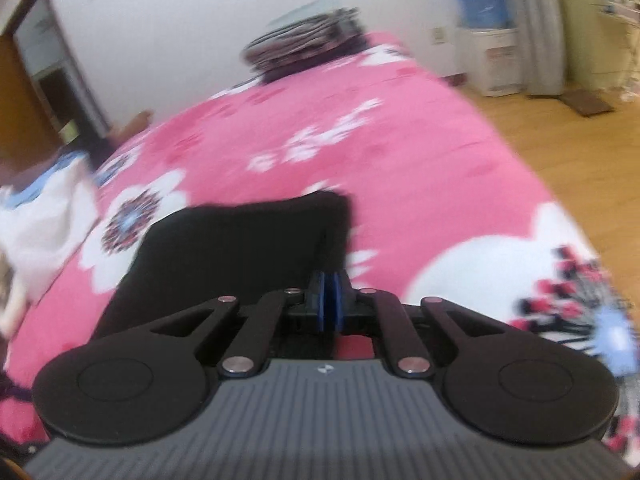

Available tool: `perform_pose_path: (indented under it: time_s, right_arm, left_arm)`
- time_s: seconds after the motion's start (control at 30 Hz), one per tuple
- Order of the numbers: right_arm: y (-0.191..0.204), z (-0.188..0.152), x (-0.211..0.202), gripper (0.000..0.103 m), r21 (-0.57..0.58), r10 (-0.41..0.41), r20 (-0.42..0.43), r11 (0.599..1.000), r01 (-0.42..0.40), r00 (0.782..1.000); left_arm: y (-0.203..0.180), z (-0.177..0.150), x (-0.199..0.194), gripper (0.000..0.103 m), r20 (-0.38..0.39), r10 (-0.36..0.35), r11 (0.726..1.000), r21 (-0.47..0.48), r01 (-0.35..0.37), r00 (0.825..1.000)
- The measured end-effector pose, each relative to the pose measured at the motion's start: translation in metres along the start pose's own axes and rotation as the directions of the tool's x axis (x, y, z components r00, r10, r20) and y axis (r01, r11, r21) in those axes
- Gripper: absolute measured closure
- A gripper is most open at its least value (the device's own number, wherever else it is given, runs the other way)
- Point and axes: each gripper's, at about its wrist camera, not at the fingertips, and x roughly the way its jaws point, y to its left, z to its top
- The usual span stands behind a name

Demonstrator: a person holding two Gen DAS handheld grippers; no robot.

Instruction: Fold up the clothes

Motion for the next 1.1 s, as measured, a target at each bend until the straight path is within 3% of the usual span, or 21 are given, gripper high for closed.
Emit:
perform_pose_path:
  time_s: [0.27,0.5,0.63,1.1]
  right_arm:
    - [-0.007,-0.013,-0.030,0.097,0.147,0.022,0.025,0.989,-0.025,0.999]
    - [0.016,-0.023,-0.047,0.097,0.127,0.072,0.018,0.989,-0.074,0.997]
    - [0.020,-0.024,-0.053,0.097,0.150,0.093,0.018,0.984,-0.095,0.995]
    - [0.036,-0.036,-0.064,0.092,0.133,0.113,-0.012,0.985,-0.110,0.994]
  left_arm:
    - [0.009,0.003,-0.001,0.017,-0.029,0.000,0.998,-0.057,-0.002,1.000]
    - [0.011,0.006,-0.006,0.016,-0.052,0.011,0.995,-0.101,-0.016,0.999]
    - [0.011,0.005,-0.012,0.010,-0.037,0.007,0.993,-0.118,-0.012,0.999]
    - [0.017,0.003,-0.022,0.007,-0.027,0.002,0.982,-0.188,-0.007,1.000]
